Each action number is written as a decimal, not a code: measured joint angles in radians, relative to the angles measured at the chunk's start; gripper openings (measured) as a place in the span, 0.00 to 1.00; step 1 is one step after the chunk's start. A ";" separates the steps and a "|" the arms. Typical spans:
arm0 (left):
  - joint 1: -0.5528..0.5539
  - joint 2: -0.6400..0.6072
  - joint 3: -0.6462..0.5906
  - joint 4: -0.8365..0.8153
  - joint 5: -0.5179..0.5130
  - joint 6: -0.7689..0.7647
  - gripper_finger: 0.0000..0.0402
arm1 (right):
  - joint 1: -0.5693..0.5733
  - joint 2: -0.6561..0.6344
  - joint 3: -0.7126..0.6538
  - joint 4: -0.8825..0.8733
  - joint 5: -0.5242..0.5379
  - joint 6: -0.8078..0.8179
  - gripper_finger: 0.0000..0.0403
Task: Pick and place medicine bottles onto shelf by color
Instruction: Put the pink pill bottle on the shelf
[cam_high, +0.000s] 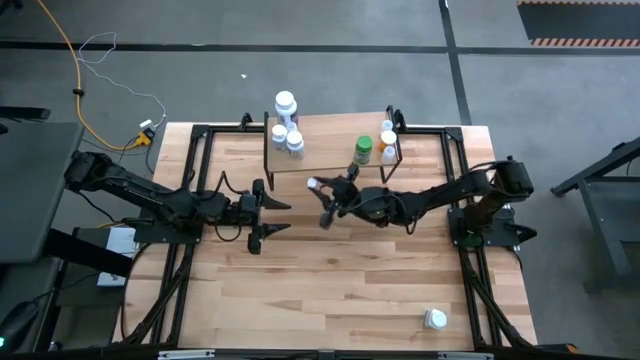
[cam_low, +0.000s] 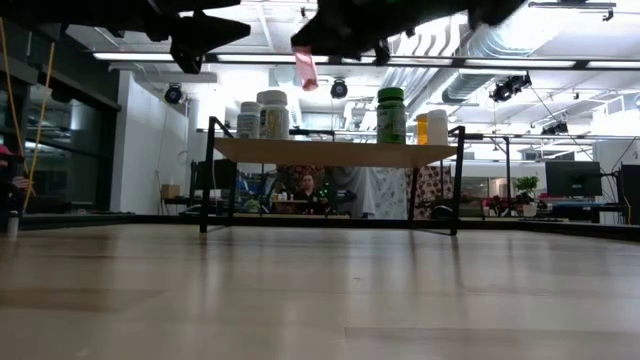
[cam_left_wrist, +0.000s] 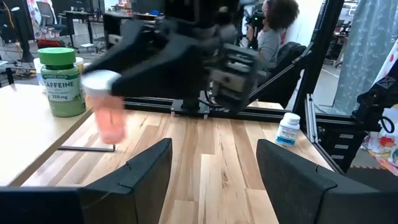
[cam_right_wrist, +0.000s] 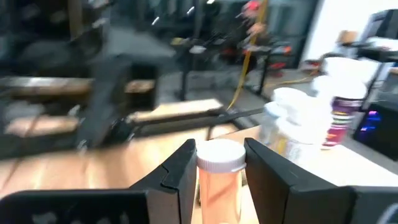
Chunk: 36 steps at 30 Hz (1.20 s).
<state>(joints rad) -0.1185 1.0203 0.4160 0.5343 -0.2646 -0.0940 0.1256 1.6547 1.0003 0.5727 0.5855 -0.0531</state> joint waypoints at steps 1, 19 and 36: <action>0.000 0.000 0.000 0.000 0.000 0.000 0.56 | -0.008 0.011 -0.020 0.070 0.019 0.000 0.27; 0.000 0.000 0.000 0.001 -0.006 0.000 0.56 | -0.118 0.275 -0.019 0.538 0.326 -0.087 0.27; 0.000 0.000 0.000 0.001 -0.008 0.000 0.56 | -0.191 0.284 0.008 0.485 0.340 0.049 0.27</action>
<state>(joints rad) -0.1185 1.0206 0.4164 0.5354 -0.2722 -0.0937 -0.0659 1.9388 1.0084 1.0580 0.9259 -0.0042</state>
